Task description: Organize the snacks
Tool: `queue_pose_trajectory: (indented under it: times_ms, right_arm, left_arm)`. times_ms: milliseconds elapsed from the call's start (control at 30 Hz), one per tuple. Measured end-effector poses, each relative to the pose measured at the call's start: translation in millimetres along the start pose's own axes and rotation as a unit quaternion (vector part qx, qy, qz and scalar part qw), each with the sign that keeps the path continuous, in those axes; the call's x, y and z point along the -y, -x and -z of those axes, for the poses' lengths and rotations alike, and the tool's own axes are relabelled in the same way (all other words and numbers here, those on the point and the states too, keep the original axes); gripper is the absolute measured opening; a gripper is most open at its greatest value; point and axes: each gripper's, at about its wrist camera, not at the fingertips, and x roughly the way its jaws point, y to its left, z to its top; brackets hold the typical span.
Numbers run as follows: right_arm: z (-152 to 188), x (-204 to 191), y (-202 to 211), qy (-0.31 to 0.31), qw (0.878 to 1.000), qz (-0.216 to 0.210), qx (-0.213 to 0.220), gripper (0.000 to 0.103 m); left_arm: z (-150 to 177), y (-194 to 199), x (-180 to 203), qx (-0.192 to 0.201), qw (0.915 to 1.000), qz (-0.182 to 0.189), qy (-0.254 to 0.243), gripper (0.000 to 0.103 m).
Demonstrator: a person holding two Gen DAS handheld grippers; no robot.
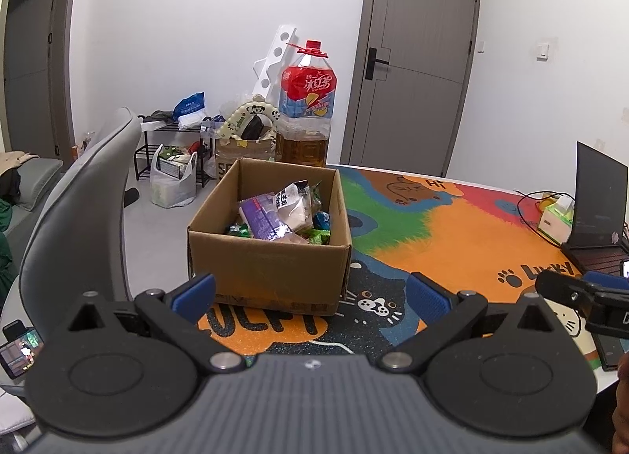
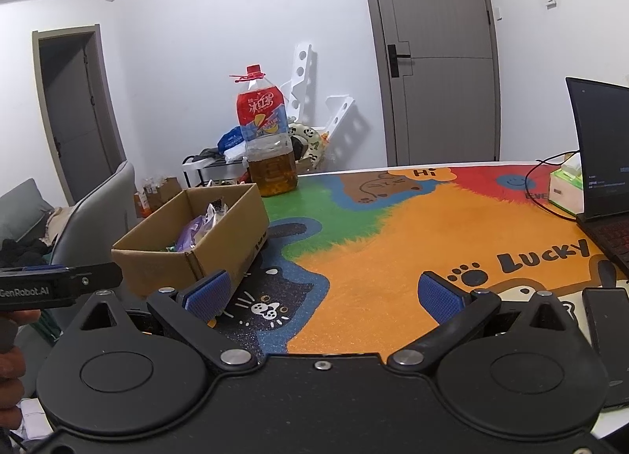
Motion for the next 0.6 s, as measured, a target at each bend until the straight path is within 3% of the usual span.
queue_pose_trajectory:
  times_ms: [600]
  right_arm:
    - [2.4,1.8,-1.8,-0.007,1.0,0.001,-0.005,0.103]
  left_arm:
    - [0.1,0.0,1.2,-0.001,1.0,0.0,-0.001,0.102]
